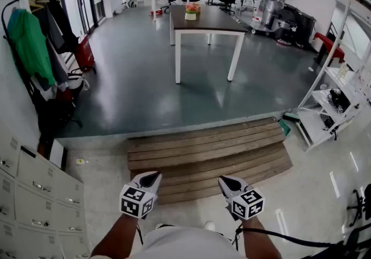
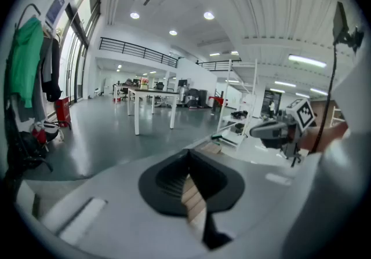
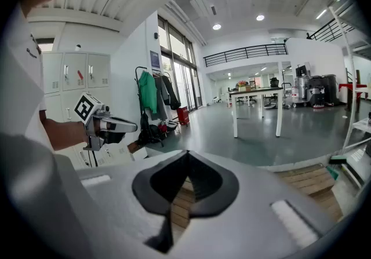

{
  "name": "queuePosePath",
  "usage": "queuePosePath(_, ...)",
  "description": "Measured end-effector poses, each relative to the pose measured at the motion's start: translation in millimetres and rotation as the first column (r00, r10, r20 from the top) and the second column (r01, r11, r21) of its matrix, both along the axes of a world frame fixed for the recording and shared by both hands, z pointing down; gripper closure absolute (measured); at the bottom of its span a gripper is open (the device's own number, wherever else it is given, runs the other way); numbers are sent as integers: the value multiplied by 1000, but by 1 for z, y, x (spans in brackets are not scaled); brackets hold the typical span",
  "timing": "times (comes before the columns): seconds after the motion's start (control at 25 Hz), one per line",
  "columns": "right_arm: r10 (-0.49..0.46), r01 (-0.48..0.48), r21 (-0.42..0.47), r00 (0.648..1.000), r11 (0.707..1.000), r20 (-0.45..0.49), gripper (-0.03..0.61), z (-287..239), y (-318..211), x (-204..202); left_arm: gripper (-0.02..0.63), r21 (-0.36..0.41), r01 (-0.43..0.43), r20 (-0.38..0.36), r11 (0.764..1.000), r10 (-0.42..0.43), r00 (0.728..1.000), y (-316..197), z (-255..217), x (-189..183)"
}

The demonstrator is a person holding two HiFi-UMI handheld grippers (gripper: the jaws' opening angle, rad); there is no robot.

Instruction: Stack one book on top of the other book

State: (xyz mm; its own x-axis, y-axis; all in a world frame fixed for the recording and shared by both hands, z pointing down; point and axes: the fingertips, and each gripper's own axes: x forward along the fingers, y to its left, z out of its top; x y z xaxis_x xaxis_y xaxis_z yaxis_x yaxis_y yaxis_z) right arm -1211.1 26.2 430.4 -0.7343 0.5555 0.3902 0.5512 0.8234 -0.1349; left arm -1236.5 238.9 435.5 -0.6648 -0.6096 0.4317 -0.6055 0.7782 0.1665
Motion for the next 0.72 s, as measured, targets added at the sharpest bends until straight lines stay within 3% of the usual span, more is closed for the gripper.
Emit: queuePosePath(0.72,4,-4,-28,1000,1000,-15,577,1,20,1,607,-14,16,5,1000,-15,1000,17,-2,3)
